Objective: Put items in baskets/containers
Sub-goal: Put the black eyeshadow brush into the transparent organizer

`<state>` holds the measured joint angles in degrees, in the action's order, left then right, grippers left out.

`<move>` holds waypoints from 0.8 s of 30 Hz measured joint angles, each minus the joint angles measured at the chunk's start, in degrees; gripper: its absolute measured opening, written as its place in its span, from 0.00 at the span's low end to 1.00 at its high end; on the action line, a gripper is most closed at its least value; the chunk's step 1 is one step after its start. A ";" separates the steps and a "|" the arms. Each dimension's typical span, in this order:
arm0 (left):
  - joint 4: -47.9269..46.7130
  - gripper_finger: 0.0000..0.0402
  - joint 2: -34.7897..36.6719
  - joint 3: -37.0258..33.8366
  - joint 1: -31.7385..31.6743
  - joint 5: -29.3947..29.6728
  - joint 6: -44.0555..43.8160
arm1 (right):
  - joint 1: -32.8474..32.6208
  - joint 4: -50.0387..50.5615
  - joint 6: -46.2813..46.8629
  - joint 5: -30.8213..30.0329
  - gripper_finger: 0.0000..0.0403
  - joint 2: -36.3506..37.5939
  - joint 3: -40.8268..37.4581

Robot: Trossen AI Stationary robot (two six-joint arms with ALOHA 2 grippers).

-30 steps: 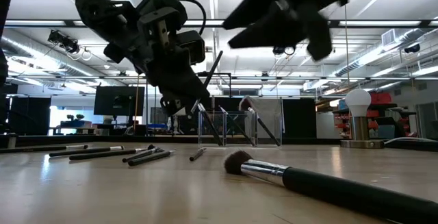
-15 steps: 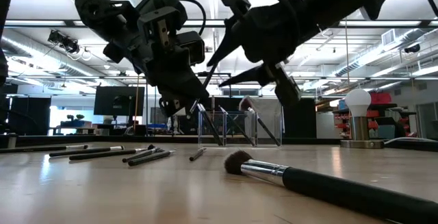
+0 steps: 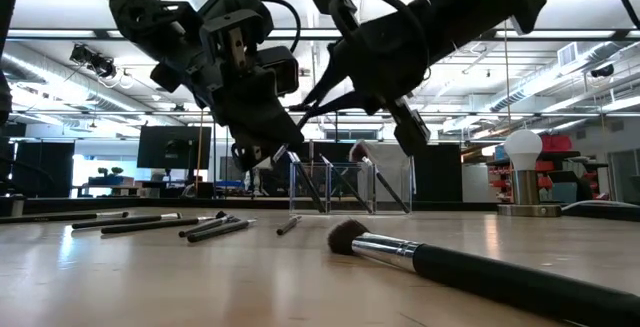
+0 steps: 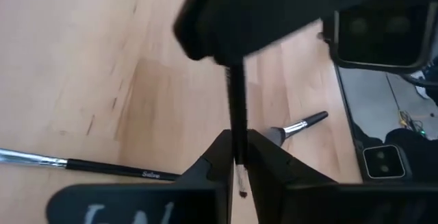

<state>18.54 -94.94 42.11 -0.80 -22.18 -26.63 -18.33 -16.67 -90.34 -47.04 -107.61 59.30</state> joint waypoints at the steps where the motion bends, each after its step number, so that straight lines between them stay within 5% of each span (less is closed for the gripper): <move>1: 0.44 0.09 0.00 -0.03 0.00 -0.04 0.01 | -0.07 0.84 0.73 -0.12 0.07 0.00 -0.02; 6: 3.84 0.18 -0.01 -0.15 -0.07 -0.14 3.26 | -1.15 6.32 13.80 -1.23 0.03 0.04 -0.02; 16: 7.47 0.59 8.25 0.27 -3.31 -5.40 12.43 | -5.34 8.94 50.73 5.36 0.02 0.20 -1.84; 20: 6.63 0.66 13.02 0.15 -1.74 -5.57 22.23 | -6.39 2.21 63.58 10.45 0.02 0.48 -5.02; 24: 6.32 0.65 15.03 0.16 3.26 -1.65 33.03 | -7.56 -16.47 69.59 16.45 0.02 0.63 -10.05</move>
<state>24.86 -79.90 42.26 2.46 -23.83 6.40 -25.88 -33.13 -20.75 -30.59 -106.99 49.25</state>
